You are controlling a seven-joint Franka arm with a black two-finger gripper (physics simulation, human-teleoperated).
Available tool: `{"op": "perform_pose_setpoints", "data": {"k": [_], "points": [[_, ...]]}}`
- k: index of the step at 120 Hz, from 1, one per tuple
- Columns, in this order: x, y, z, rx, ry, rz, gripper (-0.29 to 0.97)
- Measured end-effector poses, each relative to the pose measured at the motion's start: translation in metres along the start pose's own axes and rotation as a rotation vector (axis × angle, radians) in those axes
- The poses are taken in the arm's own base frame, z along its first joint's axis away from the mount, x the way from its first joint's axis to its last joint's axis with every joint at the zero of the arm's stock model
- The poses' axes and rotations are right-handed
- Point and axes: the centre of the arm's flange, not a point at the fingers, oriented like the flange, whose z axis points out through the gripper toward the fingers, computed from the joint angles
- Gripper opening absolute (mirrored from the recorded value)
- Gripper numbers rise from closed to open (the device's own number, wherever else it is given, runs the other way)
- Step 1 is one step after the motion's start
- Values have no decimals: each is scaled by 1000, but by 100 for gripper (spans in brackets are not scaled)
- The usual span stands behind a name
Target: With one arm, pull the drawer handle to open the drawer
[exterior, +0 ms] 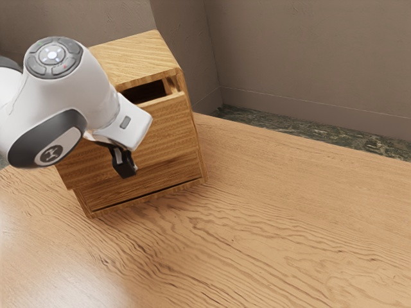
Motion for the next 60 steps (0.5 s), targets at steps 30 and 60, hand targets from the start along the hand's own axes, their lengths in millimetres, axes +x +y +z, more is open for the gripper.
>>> {"op": "perform_pose_setpoints", "data": {"k": [30,60], "points": [[-4,15,-12,3,11,-7,66],[-9,27,-21,-2,21,-20,67]]}}
